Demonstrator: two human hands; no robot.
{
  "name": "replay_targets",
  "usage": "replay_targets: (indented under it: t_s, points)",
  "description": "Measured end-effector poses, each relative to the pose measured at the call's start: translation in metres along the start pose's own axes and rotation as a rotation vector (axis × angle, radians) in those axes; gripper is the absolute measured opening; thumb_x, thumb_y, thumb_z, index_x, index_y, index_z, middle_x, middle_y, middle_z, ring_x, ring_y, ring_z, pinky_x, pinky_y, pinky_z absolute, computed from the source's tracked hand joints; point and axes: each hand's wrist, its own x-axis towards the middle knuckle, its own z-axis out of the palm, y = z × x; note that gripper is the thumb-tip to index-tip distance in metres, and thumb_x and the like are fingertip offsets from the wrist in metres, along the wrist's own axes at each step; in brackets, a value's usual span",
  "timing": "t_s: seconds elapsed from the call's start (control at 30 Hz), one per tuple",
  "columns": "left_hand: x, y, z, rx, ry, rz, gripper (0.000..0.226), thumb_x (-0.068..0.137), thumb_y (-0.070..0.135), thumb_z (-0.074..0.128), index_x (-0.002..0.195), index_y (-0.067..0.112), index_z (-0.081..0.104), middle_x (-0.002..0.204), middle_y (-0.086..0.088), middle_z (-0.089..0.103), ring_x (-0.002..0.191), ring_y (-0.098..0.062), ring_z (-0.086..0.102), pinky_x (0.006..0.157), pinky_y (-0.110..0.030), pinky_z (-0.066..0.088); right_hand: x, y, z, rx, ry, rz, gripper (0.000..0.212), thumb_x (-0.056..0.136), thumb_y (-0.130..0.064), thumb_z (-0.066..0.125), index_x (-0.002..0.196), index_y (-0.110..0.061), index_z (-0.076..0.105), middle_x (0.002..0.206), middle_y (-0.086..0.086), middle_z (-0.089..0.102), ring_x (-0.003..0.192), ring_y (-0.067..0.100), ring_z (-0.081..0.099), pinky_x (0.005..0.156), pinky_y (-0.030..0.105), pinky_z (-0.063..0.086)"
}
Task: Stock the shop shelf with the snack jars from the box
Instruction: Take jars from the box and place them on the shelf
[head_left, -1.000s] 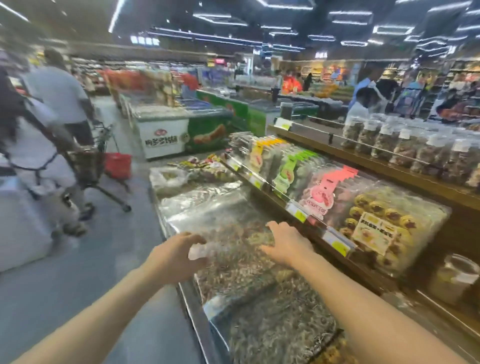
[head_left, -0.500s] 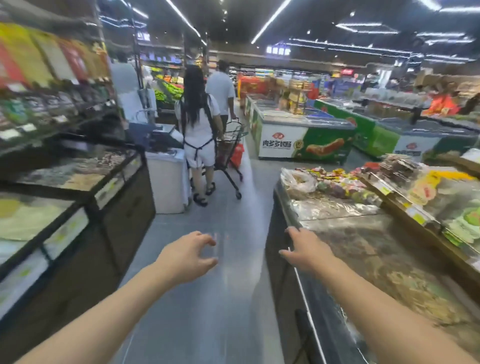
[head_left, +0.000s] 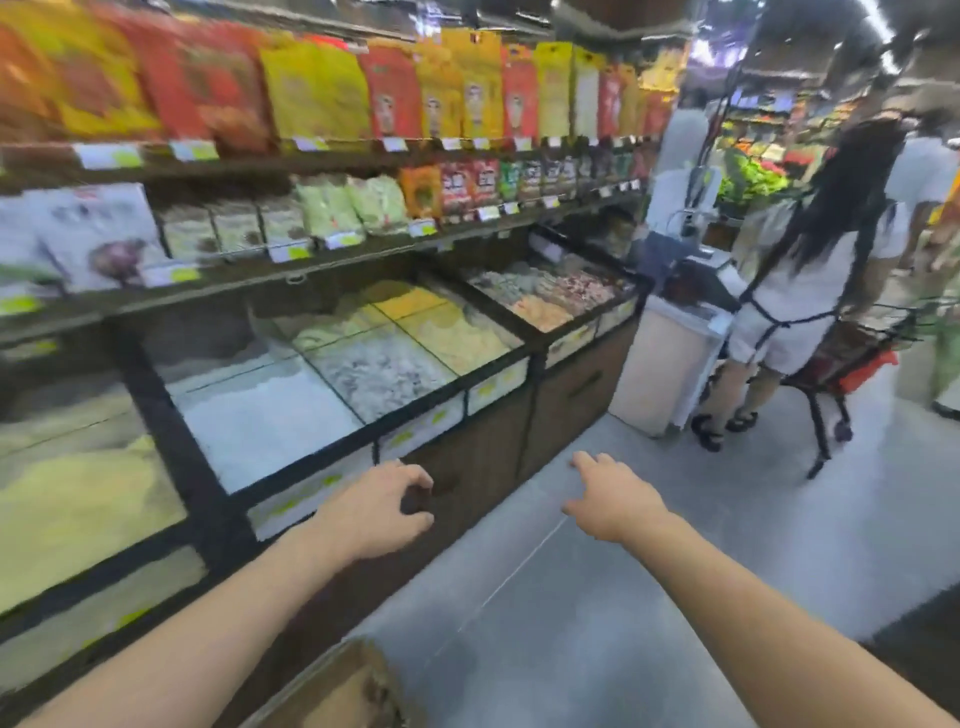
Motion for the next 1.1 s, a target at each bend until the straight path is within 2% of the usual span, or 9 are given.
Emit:
replay_targets:
  t_s: [0.13,0.33,0.53,0.8,0.9,1.03,1.1]
  points:
    - [-0.029,-0.062,-0.002,-0.039,0.052,-0.230,0.050,0.088,0.055,0.062,0.135,0.041,0.054,0.148,0.013,0.048,0.135,-0.013,0.047,0.107,-0.034,0.043,0.053,-0.075,0.013,-0.026,-0.055,-0.230,0.059,0.095,-0.045,0.058,0.147,-0.026,0.036,0.142,0.006,0.045,0.131,0.030,0.044,0.097,0.045,0.048]
    - [-0.070,-0.109,0.006,-0.096,0.118,-0.545,0.048,0.088,0.052,0.062,0.134,0.040,0.055,0.135,0.012,0.056,0.127,-0.014,0.054,0.103,-0.040,0.048,0.103,-0.163,0.042,-0.058,-0.159,-0.513,0.060,0.095,-0.044,0.059,0.148,-0.026,0.037,0.143,0.006,0.044,0.132,0.031,0.044,0.100,0.046,0.047]
    - [-0.103,-0.142,0.030,-0.148,0.145,-0.729,0.048,0.091,0.051,0.064,0.136,0.040,0.053,0.144,0.015,0.052,0.131,-0.012,0.050,0.106,-0.040,0.047,0.123,-0.221,0.092,-0.131,-0.272,-0.681,0.061,0.094,-0.041,0.059,0.149,-0.023,0.038,0.144,0.009,0.046,0.132,0.032,0.045,0.100,0.047,0.047]
    - [-0.120,-0.218,0.069,-0.223,0.061,-0.864,0.048,0.094,0.047,0.063,0.140,0.038,0.050,0.143,0.011,0.051,0.127,-0.014,0.052,0.104,-0.037,0.047,0.138,-0.295,0.172,-0.166,-0.408,-0.717,0.058,0.095,-0.038,0.059,0.148,-0.025,0.038,0.142,0.008,0.048,0.128,0.032,0.049,0.097,0.048,0.050]
    - [-0.115,-0.258,0.088,-0.252,0.037,-0.881,0.050,0.093,0.046,0.064,0.140,0.036,0.050,0.142,0.009,0.051,0.126,-0.015,0.053,0.103,-0.038,0.049,0.144,-0.316,0.208,-0.174,-0.459,-0.674,0.056,0.096,-0.038,0.058,0.147,-0.025,0.037,0.140,0.008,0.048,0.123,0.031,0.052,0.094,0.045,0.051]
    - [-0.097,-0.312,0.129,-0.271,-0.015,-0.867,0.049,0.093,0.046,0.064,0.139,0.036,0.050,0.139,0.008,0.053,0.126,-0.017,0.053,0.100,-0.040,0.050,0.152,-0.331,0.267,-0.188,-0.546,-0.572,0.056,0.094,-0.040,0.060,0.144,-0.026,0.040,0.137,0.012,0.051,0.125,0.035,0.050,0.099,0.045,0.049]
    - [-0.086,-0.335,0.161,-0.301,-0.065,-0.870,0.051,0.091,0.046,0.064,0.139,0.039,0.049,0.139,0.007,0.055,0.126,-0.019,0.054,0.100,-0.040,0.051,0.156,-0.333,0.302,-0.195,-0.577,-0.524,0.053,0.094,-0.042,0.058,0.142,-0.027,0.040,0.135,0.010,0.051,0.124,0.034,0.050,0.096,0.042,0.048]
